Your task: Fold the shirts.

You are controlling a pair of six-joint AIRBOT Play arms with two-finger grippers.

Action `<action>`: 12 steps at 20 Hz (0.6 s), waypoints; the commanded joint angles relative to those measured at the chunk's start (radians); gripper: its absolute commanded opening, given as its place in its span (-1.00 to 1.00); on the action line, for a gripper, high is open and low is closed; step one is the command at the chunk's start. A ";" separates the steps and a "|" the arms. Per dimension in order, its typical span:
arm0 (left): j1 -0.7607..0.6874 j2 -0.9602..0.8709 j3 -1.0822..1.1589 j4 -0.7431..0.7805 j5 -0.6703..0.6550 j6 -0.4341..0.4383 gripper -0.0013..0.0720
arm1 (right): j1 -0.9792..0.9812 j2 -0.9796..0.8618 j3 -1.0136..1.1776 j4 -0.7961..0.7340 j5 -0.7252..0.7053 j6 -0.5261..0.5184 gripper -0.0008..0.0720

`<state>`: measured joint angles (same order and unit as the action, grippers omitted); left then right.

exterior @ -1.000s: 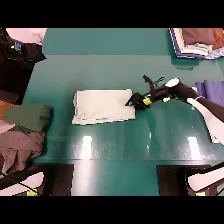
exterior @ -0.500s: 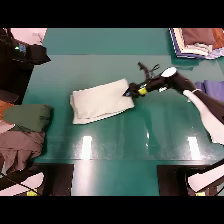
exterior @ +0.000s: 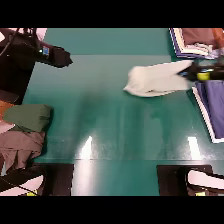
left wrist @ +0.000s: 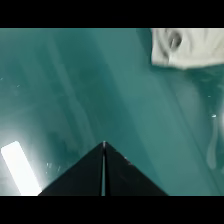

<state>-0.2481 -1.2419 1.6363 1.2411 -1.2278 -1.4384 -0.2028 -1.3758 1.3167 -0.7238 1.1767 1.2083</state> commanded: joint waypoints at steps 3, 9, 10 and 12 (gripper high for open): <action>-0.098 0.000 0.000 0.000 0.100 -0.002 -0.89 | -0.322 0.035 0.071 -0.010 -0.060 -0.001 -0.95; -0.117 0.000 0.000 -0.014 0.111 -0.003 -0.89 | -0.381 -0.114 0.285 -0.002 -0.082 0.011 -0.95; -0.117 0.000 0.000 -0.014 0.111 -0.003 -0.88 | -0.379 -0.134 0.330 -0.002 -0.082 0.025 -0.95; -0.117 0.000 0.000 -0.014 0.110 -0.003 -0.88 | -0.379 -0.156 0.416 -0.004 -0.074 0.025 -0.95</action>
<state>-0.3618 -1.2423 1.6363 1.2297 -1.1213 -1.4418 -0.5697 -1.4876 1.6215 -0.7284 1.1027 1.2205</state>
